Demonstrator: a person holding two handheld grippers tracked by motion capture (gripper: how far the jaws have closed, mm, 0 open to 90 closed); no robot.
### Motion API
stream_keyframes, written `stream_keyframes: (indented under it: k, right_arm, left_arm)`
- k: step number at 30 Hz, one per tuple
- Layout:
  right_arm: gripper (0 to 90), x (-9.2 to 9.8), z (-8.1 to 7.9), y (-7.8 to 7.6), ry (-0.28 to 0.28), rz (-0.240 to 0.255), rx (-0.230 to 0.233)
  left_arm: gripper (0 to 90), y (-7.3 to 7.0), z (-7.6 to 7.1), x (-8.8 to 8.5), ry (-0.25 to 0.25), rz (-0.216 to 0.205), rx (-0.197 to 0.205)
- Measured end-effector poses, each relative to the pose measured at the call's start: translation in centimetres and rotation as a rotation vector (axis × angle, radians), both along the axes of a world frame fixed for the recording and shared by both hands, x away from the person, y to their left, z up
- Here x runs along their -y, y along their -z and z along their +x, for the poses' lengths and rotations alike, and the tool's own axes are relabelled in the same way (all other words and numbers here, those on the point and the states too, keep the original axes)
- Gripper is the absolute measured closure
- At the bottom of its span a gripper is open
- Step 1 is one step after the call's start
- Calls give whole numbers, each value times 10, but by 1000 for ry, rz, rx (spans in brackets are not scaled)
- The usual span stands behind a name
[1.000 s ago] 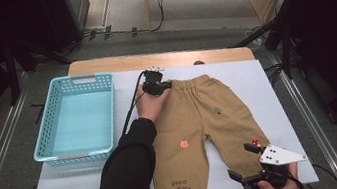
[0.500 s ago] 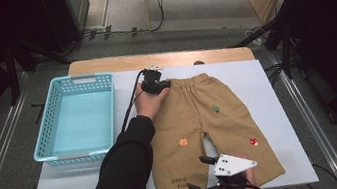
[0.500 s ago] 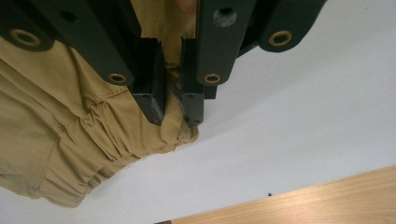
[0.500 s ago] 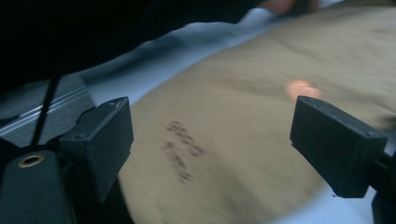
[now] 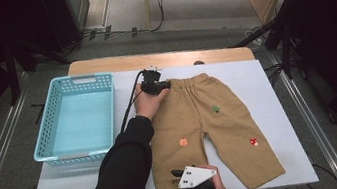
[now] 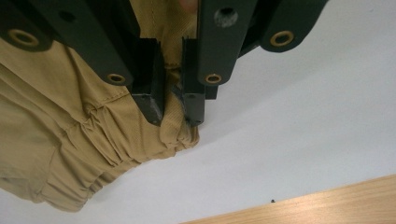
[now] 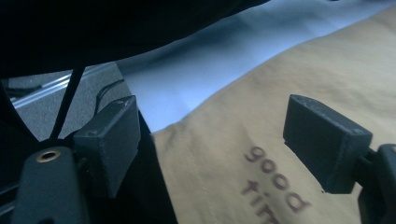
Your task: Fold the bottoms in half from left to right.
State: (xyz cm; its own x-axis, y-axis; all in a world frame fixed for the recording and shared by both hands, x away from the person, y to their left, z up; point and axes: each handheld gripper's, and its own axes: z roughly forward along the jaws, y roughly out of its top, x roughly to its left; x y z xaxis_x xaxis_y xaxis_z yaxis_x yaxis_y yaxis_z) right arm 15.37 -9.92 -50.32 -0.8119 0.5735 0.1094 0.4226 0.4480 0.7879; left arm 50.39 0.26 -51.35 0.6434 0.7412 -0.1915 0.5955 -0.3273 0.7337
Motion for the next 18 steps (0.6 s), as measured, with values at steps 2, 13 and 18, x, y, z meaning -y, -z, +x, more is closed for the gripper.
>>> stream_keyframes:
  k: [2, 13, 18]
  right_arm:
    - [188, -6, 0, 2, -7, -7, -5]
    - [263, -22, 2, 14, 21, -62, -3]
    - [275, -27, 1, 18, 32, -94, 14]
  left_arm:
    - [812, 0, -1, 1, -1, 5, 6]
    - [810, 0, -1, 1, 0, 8, 10]
    - [810, 0, -1, 1, 0, 7, 10]
